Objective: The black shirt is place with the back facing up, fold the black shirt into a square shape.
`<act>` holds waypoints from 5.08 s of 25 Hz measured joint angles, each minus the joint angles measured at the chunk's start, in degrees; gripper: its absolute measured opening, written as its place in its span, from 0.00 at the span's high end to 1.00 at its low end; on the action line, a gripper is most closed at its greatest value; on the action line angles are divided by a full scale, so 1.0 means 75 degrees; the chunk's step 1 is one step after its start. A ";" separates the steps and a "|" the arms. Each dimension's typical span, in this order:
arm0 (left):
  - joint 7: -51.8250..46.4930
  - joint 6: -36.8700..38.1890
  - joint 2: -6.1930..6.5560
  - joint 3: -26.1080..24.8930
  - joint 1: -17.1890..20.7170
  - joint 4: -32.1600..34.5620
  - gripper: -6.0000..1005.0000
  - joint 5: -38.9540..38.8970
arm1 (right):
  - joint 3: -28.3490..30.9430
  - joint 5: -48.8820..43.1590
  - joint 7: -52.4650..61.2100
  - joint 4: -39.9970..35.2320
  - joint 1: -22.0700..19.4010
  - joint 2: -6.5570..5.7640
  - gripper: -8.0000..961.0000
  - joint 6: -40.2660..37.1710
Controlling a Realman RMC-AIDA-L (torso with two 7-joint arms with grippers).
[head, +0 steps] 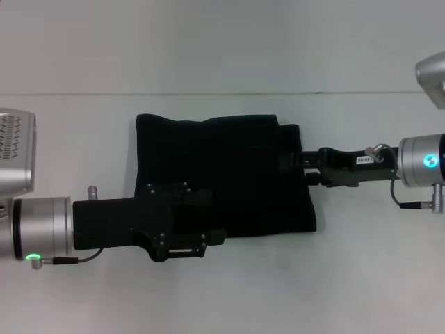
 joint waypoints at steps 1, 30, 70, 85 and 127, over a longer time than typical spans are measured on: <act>0.0000 -0.0003 0.0000 -0.0008 0.0002 -0.0006 0.28 0.0001 | 0.0000 0.0003 0.0002 0.0031 -0.0002 0.0019 0.08 0.0082; -0.0034 -0.0106 0.0024 -0.0166 -0.0004 -0.0036 0.28 -0.0055 | 0.0096 0.0081 0.0006 0.0150 -0.0005 0.0679 0.37 0.1146; -0.0163 -0.0782 0.0000 -0.0258 -0.0008 -0.0062 0.28 -0.0126 | 0.0035 0.1032 -0.1203 -0.1394 -0.0244 0.0471 0.95 -0.0587; -0.0249 -0.0960 0.0000 -0.0272 -0.0055 -0.0061 0.28 -0.0126 | -0.0269 0.1032 -0.1142 -0.2277 -0.0096 0.0457 0.94 -0.1068; -0.0459 -0.1392 -0.0063 -0.0260 -0.0189 -0.0259 0.28 -0.0126 | 0.0120 0.0669 -0.1397 -0.1412 -0.1687 0.0258 0.69 -0.0337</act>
